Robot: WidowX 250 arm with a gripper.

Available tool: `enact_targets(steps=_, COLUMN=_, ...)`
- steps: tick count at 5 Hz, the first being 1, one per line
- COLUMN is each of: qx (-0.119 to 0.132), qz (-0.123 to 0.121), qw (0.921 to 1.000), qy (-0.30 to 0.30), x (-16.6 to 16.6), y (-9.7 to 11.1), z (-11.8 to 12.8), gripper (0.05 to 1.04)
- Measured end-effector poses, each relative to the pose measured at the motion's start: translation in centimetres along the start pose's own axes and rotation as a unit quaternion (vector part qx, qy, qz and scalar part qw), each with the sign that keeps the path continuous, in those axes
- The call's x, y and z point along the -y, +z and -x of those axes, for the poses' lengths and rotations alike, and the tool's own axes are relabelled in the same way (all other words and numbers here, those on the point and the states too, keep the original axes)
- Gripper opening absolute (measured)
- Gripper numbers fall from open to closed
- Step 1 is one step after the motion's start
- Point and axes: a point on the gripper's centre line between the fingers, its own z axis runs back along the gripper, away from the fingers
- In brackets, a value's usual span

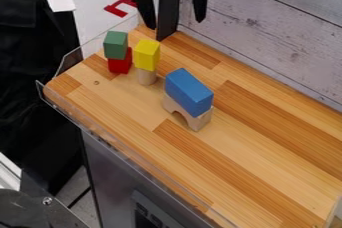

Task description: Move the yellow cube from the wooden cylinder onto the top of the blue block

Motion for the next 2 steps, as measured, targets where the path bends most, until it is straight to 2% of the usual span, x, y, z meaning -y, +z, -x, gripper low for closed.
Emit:
enact_targets(steps=1, qx=-0.015, qz=-0.007, qw=0.9999, qy=0.003, x=-0.28, y=-0.93, z=0.21, gripper=0.999)
enact_targets(steps=2, qx=-0.013, qz=-0.005, qw=0.9998, qy=0.014, x=-1.16, y=-0.78, z=-0.31, gripper=0.999)
